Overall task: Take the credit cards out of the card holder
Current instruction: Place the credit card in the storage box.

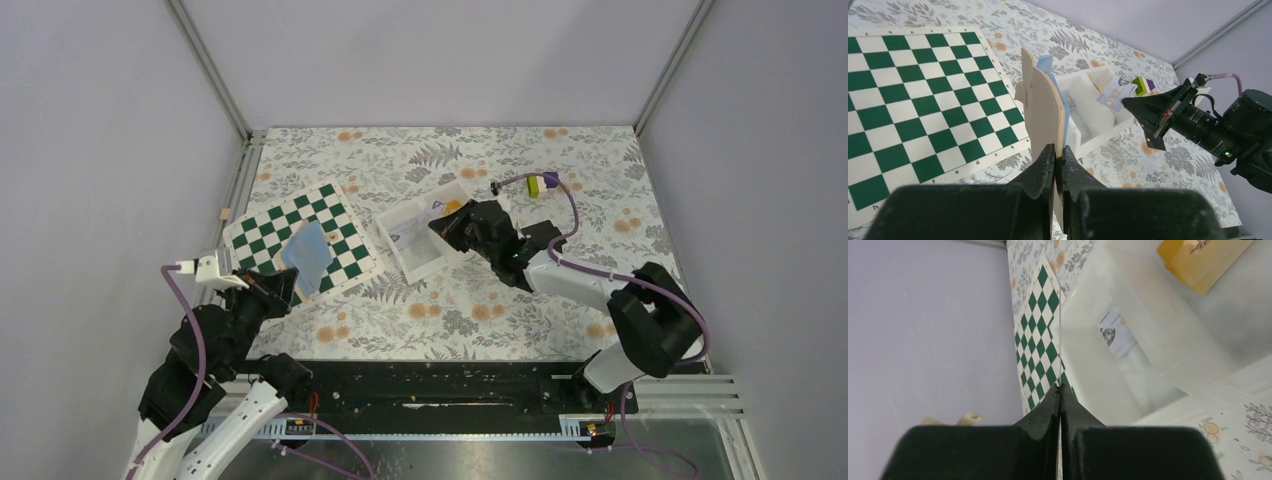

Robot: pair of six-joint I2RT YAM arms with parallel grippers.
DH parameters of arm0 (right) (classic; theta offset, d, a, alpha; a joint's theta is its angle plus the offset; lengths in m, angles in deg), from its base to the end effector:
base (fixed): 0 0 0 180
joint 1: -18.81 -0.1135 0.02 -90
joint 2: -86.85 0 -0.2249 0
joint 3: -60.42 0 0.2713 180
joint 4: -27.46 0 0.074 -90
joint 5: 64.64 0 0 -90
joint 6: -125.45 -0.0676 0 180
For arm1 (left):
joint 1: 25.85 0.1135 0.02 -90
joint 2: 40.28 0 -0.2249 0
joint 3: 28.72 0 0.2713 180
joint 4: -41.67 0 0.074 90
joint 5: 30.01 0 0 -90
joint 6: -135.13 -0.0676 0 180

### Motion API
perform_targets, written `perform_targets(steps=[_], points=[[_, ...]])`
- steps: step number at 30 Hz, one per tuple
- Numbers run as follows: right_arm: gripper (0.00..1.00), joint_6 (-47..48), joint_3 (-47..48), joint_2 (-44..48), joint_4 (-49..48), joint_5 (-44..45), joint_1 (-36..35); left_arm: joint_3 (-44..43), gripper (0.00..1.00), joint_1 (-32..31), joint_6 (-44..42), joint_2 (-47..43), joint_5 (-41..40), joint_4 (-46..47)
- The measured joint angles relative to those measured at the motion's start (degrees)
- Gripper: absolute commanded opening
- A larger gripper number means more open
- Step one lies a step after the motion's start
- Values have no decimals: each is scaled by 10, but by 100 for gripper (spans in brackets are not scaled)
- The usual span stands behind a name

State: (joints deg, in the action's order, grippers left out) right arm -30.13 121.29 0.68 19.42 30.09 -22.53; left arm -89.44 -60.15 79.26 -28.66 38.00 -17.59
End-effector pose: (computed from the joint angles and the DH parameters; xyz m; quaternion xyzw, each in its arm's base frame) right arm 0.2929 0.2503 0.1800 0.1928 0.7814 0.4562 0.3795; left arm 0.1067 -0.0421 0.3398 -0.1213 0.7530 -0.2333 0.6032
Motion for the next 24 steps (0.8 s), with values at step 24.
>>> perform_targets(steps=[24], points=[[0,-210,56,-157,-77,184,-79,27,0,0,-68,-44,12,29]])
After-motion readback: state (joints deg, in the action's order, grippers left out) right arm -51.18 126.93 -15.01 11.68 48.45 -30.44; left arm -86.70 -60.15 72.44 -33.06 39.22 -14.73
